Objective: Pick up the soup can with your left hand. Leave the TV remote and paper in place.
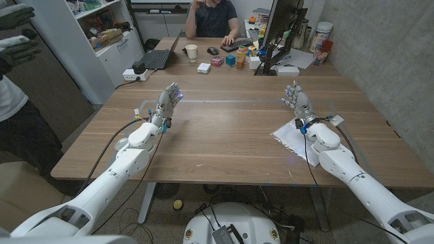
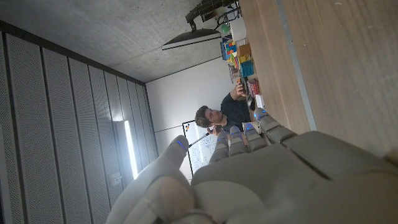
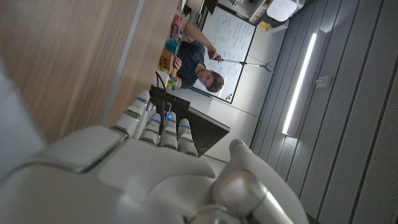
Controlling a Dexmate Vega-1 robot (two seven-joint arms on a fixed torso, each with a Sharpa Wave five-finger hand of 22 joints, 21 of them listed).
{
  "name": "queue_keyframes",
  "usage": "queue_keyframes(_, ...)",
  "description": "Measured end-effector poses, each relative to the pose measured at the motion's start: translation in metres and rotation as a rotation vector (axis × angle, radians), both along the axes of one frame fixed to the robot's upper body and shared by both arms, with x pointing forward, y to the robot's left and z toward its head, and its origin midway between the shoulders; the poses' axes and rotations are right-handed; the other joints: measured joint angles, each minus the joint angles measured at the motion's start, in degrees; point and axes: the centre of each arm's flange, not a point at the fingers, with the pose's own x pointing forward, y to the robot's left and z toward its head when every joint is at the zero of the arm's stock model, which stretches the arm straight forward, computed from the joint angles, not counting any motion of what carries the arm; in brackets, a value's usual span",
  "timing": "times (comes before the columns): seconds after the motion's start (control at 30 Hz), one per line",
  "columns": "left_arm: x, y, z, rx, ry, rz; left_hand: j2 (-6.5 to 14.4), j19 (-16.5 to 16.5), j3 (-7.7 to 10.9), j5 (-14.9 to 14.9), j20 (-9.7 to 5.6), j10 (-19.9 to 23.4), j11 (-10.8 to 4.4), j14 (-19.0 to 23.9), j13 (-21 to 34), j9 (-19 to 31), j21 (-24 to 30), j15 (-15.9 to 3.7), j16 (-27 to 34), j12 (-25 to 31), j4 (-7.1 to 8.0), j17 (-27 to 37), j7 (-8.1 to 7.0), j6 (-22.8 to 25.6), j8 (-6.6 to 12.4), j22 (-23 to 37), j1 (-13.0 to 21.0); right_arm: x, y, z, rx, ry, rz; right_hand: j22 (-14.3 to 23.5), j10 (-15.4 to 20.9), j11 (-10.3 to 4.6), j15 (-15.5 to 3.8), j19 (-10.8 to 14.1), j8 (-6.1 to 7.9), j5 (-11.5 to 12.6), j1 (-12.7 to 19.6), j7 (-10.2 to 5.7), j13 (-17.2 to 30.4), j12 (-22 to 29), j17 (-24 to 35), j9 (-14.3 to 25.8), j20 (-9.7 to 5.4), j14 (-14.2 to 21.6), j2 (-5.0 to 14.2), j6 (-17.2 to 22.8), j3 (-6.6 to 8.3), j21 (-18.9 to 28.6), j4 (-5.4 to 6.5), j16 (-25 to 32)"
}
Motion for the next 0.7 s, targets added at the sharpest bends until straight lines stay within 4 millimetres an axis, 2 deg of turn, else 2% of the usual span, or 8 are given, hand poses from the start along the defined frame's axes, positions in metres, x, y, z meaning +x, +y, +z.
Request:
queue_keyframes(0.07,-0.001,0.004,0.001,-0.012,0.008,0.007,0.00,0.08,0.22,0.00,-0.08,0.00,0.00,0.00,0.00,0.00,0.00,0.00,0.00,0.00,0.23,0.00,0.00,0.00,0.00,0.00,0.00,-0.008,-0.003,0.001,0.010,-0.012,-0.034,0.00,0.00,0.00,0.00,0.00,0.00,0.00,0.00,0.00,0.00,0.00,0.00,0.00,0.00,0.00,0.00,0.00,0.00,0.00,0.00,0.00)
queue_keyframes(0.1,-0.002,0.006,0.002,-0.018,0.007,0.011,0.21,0.08,0.22,0.00,-0.08,0.00,0.00,0.00,0.00,0.00,0.00,0.00,0.00,0.00,0.22,0.00,0.00,0.00,0.00,0.00,0.20,-0.020,-0.006,0.003,0.030,-0.033,-0.062,0.00,0.12,-0.11,0.00,0.00,0.00,0.00,0.00,0.00,0.00,0.00,0.00,0.00,0.00,0.00,0.00,0.00,0.00,0.00,0.00,0.00)
queue_keyframes(0.2,-0.005,0.008,0.004,-0.017,0.004,0.013,0.30,0.08,0.70,0.00,-0.08,-0.30,0.29,0.00,0.00,0.00,0.00,0.00,0.00,0.00,0.22,0.00,-0.23,-0.23,0.00,0.00,0.30,-0.023,-0.009,0.003,0.028,-0.035,-0.107,0.00,0.22,-0.19,0.00,0.00,0.00,0.00,0.00,0.00,0.00,0.00,0.00,0.00,0.00,0.00,0.00,0.00,0.23,0.00,-0.23,0.00)
queue_keyframes(0.23,-0.006,0.010,0.006,-0.020,0.004,0.019,0.30,0.08,0.69,0.00,-0.08,-0.30,0.29,0.00,0.00,0.00,0.00,0.00,0.00,0.00,0.23,0.00,-0.22,-0.22,0.00,0.00,0.30,-0.030,-0.012,0.005,0.047,-0.049,-0.123,0.00,0.22,-0.19,0.00,0.00,0.00,0.00,0.00,0.00,0.00,0.00,-0.01,0.00,0.00,0.00,0.00,0.00,0.23,0.00,-0.23,0.00)
queue_keyframes(0.33,-0.008,0.013,0.009,-0.019,-0.004,0.031,0.30,0.08,0.76,0.00,-0.08,-0.30,0.29,0.00,0.00,0.00,0.00,0.00,0.00,0.00,0.30,0.00,-0.32,-0.32,0.00,0.00,0.30,-0.036,-0.015,0.005,0.055,-0.058,-0.150,0.00,0.22,-0.19,-0.01,-0.01,0.00,0.00,0.00,0.00,-0.01,0.00,-0.01,-0.01,0.00,0.00,0.00,0.00,0.23,0.00,-0.23,0.00)
queue_keyframes(0.7,-0.017,0.020,0.025,0.015,-0.056,0.094,0.75,1.52,2.96,0.00,0.12,0.49,0.04,0.48,-0.01,-0.01,0.22,-0.07,0.34,0.45,0.26,-0.17,-0.53,-0.05,0.43,-0.01,1.52,-0.043,-0.021,0.005,0.069,-0.072,-0.200,-0.01,0.21,-0.20,-0.01,-0.01,0.00,0.00,0.00,0.00,-0.01,0.00,-0.01,-0.01,0.01,0.00,-0.01,-0.01,0.22,0.00,-0.23,0.00)
